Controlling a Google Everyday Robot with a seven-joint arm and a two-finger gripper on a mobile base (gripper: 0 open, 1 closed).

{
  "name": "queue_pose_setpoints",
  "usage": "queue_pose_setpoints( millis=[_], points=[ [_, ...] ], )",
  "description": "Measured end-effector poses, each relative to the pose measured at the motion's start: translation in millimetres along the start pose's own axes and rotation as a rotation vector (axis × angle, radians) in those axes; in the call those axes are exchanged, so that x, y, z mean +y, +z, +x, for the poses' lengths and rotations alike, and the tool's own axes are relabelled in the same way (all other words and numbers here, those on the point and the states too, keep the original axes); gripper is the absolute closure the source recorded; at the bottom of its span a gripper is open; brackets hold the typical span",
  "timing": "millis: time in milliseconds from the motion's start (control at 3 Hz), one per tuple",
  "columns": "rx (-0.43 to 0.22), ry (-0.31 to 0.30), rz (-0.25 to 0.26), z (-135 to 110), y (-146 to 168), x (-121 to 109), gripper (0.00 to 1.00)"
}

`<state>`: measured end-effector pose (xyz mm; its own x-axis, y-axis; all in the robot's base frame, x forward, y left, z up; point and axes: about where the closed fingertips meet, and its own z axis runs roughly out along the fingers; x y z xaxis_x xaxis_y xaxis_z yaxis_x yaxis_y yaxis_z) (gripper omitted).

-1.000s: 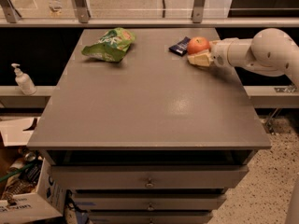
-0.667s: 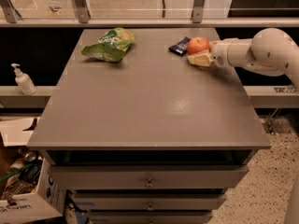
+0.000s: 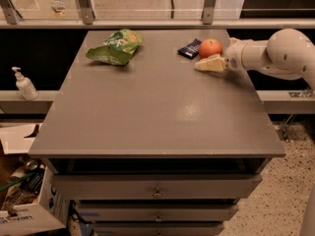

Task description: Move apple near rxbar blueberry

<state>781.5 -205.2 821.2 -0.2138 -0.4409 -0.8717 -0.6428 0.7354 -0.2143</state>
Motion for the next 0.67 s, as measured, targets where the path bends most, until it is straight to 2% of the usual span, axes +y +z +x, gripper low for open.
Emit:
queue_pose_setpoints(
  millis=[667],
  points=[
    [0.0, 0.0, 0.0, -1.1, -0.6, -0.3, 0.0]
  ],
)
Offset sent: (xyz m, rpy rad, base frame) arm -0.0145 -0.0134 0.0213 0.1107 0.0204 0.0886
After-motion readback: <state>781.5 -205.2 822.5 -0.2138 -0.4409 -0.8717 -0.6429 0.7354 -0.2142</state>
